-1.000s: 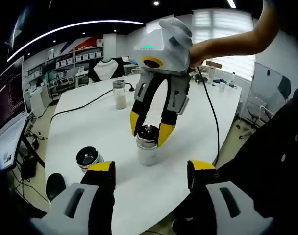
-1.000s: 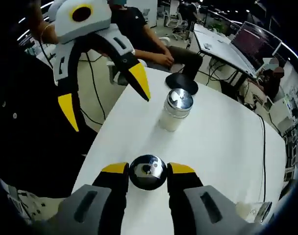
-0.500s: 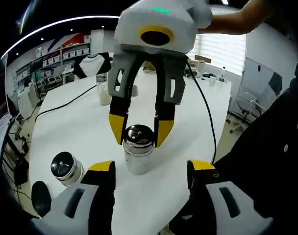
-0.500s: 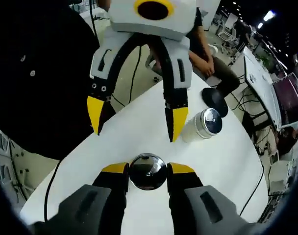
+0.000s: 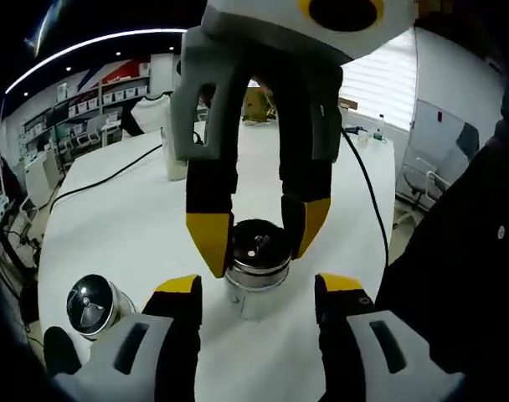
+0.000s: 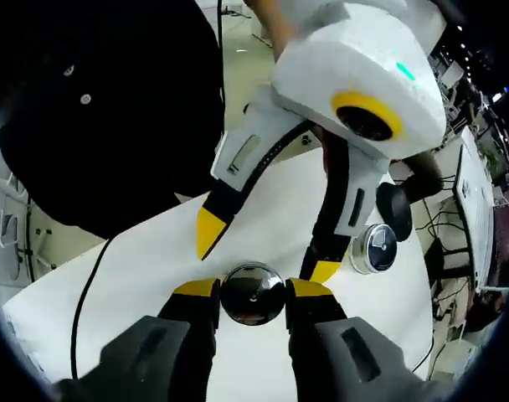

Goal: Rotate the seasoning bottle until the label or dispensing opening points toward the visible target arrow and the bottle remains upright within the marked orientation range

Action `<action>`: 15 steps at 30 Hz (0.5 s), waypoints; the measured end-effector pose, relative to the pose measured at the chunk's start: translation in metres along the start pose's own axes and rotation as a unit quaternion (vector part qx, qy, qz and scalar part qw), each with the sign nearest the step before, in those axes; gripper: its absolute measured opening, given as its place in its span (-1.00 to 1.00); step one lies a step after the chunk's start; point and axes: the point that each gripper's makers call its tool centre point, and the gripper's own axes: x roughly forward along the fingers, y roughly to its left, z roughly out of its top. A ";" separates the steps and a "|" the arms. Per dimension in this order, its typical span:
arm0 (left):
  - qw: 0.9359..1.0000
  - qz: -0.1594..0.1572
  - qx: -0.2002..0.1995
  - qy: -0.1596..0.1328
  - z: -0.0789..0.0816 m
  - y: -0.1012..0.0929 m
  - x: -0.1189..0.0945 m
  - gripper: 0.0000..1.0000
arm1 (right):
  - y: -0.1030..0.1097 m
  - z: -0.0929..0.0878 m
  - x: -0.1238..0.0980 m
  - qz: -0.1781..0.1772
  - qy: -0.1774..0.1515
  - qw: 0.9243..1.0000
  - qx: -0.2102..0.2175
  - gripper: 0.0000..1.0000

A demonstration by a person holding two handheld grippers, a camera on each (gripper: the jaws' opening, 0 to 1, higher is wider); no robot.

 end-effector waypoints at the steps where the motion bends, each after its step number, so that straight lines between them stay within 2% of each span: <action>1: 1.000 -0.002 0.002 -0.002 0.000 0.000 0.002 0.09 | 0.000 0.000 0.000 0.001 -0.005 1.000 0.004 -0.44; 3: 1.000 -0.008 0.003 -0.006 -0.002 0.000 0.006 0.07 | -0.001 -0.001 0.000 0.002 -0.008 1.000 0.005 -0.44; 4: 0.999 -0.012 -0.009 -0.029 0.004 0.000 0.008 0.04 | -0.001 -0.001 0.000 0.001 -0.012 1.000 0.009 -0.44; 5: 0.999 -0.013 -0.018 -0.034 0.004 0.001 0.009 0.00 | -0.001 -0.002 0.000 0.001 -0.016 1.000 0.014 -0.44; 11: 1.000 -0.021 0.000 -0.023 0.001 0.006 0.015 -0.27 | -0.003 -0.003 0.000 -0.003 -0.032 0.999 0.036 -0.44; 15: 0.999 -0.027 0.011 -0.025 0.001 0.005 0.018 -0.28 | -0.004 -0.004 -0.001 -0.008 -0.045 0.997 0.058 -0.44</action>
